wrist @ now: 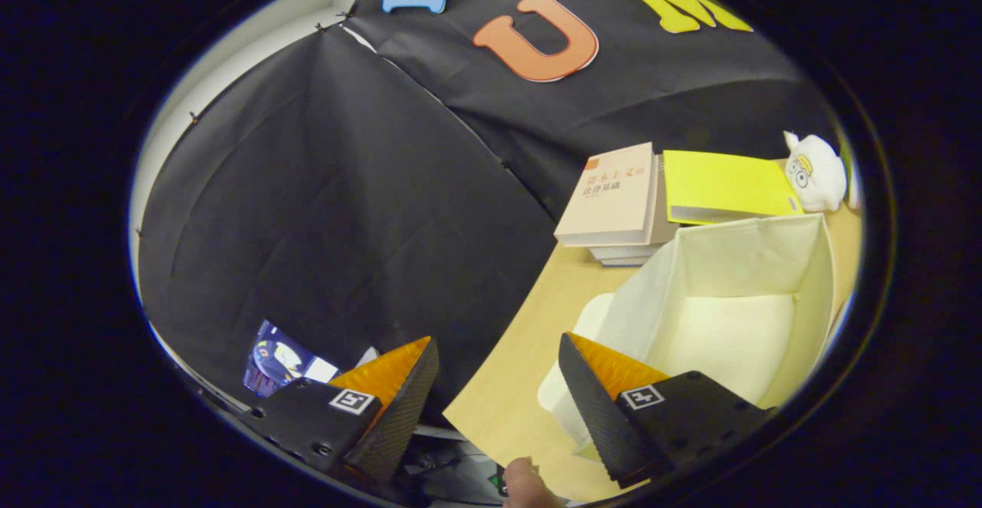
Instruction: Open the storage box then place both shoes into the box .Put the left shoe in first, then the right shoe, with the right side of both shoes facing outward in a uniform manner.
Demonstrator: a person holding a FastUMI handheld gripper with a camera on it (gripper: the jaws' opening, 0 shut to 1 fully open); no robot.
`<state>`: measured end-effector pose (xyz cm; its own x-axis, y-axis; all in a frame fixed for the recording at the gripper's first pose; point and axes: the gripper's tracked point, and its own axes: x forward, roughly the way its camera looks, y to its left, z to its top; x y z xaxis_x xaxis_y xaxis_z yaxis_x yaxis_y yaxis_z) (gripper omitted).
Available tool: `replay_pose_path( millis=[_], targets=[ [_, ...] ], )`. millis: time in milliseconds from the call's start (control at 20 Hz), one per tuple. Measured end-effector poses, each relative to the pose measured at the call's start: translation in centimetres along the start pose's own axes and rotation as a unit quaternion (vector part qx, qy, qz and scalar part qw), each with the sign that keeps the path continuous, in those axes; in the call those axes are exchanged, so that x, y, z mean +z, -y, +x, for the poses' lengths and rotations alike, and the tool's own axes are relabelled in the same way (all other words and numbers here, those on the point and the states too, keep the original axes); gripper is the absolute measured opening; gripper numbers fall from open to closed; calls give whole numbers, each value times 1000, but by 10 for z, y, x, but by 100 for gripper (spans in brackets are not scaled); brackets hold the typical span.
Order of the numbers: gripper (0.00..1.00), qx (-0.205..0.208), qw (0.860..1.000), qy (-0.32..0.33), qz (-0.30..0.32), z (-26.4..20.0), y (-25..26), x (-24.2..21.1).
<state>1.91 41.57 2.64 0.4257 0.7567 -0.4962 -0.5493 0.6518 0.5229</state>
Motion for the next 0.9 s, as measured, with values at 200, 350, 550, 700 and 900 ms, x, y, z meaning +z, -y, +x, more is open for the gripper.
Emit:
replay_pose_path(
  millis=[200, 350, 550, 700, 900],
  targets=[
    [100, -32, 999, -12, -20, -48, 30, -19],
    [100, -50, 998, -13, -28, -88, 63, -29],
    [100, -80, 997, -19, -13, -144, 112, -44],
    [100, -135, 990, -16, -21, -173, 167, -48],
    [100, -197, 979, -48, 6, -205, 240, -75]
  ],
)
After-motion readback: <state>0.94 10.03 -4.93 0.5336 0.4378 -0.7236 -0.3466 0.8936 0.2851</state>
